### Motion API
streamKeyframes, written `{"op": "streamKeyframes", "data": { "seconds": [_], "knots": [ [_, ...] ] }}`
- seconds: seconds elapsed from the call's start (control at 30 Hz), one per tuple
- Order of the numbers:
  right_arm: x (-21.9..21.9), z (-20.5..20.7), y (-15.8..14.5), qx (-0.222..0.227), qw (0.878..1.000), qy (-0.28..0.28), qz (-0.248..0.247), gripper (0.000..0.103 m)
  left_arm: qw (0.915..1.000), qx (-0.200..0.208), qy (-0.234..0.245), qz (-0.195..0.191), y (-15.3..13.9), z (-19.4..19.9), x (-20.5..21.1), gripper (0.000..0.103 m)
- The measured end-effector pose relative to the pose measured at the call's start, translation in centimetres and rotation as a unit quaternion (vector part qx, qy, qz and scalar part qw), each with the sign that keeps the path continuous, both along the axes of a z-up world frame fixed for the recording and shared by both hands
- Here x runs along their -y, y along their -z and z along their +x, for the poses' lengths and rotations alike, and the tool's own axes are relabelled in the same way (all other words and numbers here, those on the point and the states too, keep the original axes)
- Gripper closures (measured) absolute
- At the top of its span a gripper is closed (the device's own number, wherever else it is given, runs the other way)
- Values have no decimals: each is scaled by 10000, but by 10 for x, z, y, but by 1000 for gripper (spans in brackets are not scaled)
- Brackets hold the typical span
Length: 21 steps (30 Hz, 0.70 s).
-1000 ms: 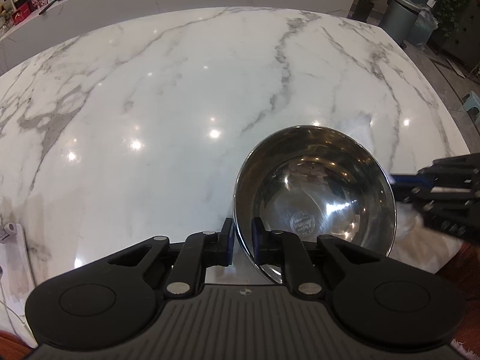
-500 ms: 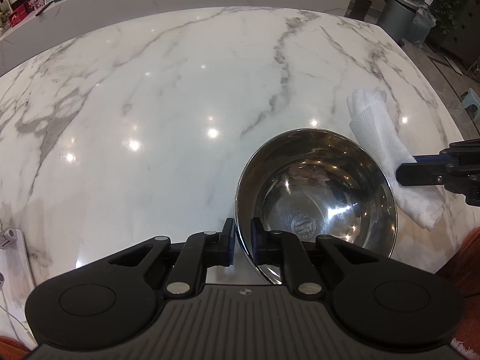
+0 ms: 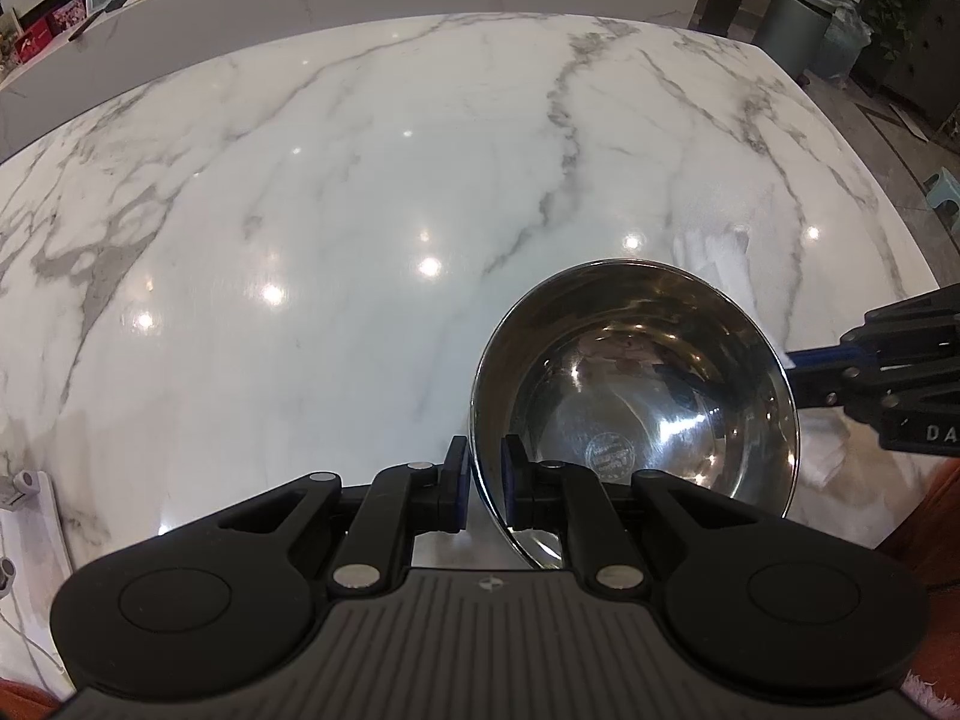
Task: Clean bowl
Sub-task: 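Slide the cloth around the blue exterior with the right tool while the left tool holds the rim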
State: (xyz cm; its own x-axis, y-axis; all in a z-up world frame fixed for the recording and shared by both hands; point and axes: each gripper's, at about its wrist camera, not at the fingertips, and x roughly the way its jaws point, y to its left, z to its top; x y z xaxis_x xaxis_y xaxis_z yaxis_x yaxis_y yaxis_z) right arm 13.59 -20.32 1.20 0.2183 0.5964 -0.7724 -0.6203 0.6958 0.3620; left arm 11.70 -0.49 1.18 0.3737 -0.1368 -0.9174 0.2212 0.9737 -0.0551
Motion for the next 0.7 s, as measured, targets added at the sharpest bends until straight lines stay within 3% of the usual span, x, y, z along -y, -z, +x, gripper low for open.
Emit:
{"op": "streamKeyframes", "data": {
  "seconds": [0.33, 0.7],
  "knots": [
    [-25, -6, 15, 63, 9973, -438, -578, 94, 10000, -18, 47, -22, 0, 1, 0, 93],
    [-16, -5, 5, 109, 9977, -444, -507, 94, 9999, -49, 82, -79, 0, 4, 0, 93]
  ]
}}
